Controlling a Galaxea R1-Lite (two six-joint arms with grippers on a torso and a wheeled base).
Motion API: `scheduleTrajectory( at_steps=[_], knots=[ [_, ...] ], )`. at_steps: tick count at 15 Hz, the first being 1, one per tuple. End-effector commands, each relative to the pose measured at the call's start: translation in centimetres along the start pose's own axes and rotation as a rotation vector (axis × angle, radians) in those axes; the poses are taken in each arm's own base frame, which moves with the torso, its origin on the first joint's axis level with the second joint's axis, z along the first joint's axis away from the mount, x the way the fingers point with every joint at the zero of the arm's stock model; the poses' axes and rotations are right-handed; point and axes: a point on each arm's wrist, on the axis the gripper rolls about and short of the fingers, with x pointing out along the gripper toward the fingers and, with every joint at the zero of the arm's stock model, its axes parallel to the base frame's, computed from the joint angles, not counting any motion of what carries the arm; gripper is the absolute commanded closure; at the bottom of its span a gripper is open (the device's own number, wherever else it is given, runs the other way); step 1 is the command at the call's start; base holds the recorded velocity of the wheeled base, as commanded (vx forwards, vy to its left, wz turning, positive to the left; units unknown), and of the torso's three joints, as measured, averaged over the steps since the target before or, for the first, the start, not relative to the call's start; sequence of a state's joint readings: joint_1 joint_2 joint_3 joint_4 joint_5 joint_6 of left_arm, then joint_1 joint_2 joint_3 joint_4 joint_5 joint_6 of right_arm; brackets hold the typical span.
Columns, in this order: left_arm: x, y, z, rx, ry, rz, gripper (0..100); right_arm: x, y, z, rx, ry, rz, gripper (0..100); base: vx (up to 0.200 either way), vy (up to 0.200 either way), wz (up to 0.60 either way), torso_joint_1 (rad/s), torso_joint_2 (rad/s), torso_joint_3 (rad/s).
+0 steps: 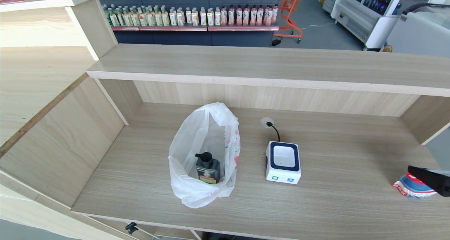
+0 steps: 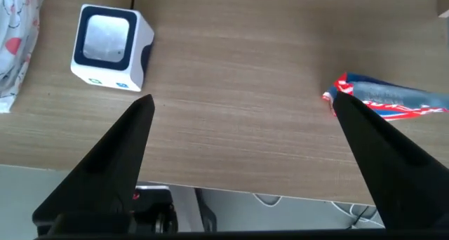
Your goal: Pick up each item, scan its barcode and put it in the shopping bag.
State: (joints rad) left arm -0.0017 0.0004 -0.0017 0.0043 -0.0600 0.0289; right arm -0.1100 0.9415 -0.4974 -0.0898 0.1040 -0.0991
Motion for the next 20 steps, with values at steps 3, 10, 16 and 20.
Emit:
scheduleTrajectory(
  at_steps=[3,10,16,20],
  knots=[
    [0.0,0.0,0.0,0.000,0.000,0.000,0,-0.1,0.1,0.1,0.001,-0.001,0.010,0,-0.200,0.000,0.00,0.012,0.01,0.002],
    [0.0,0.0,0.0,0.000,0.002,0.000,0,1.1,-0.1,1.3,0.095,0.012,0.013,0,-0.057,-0.057,0.00,-0.001,0.00,0.001],
    [0.0,0.0,0.0,0.000,0.002,0.000,0,2.0,-0.4,4.1,0.142,0.020,0.012,0,0.000,-0.200,0.00,0.004,0.00,0.002],
    [0.0,0.0,0.0,0.000,0.002,0.000,0,3.2,-0.7,4.8,0.248,0.040,-0.022,0,0.000,-0.200,0.00,0.001,0.00,0.002]
  ],
)
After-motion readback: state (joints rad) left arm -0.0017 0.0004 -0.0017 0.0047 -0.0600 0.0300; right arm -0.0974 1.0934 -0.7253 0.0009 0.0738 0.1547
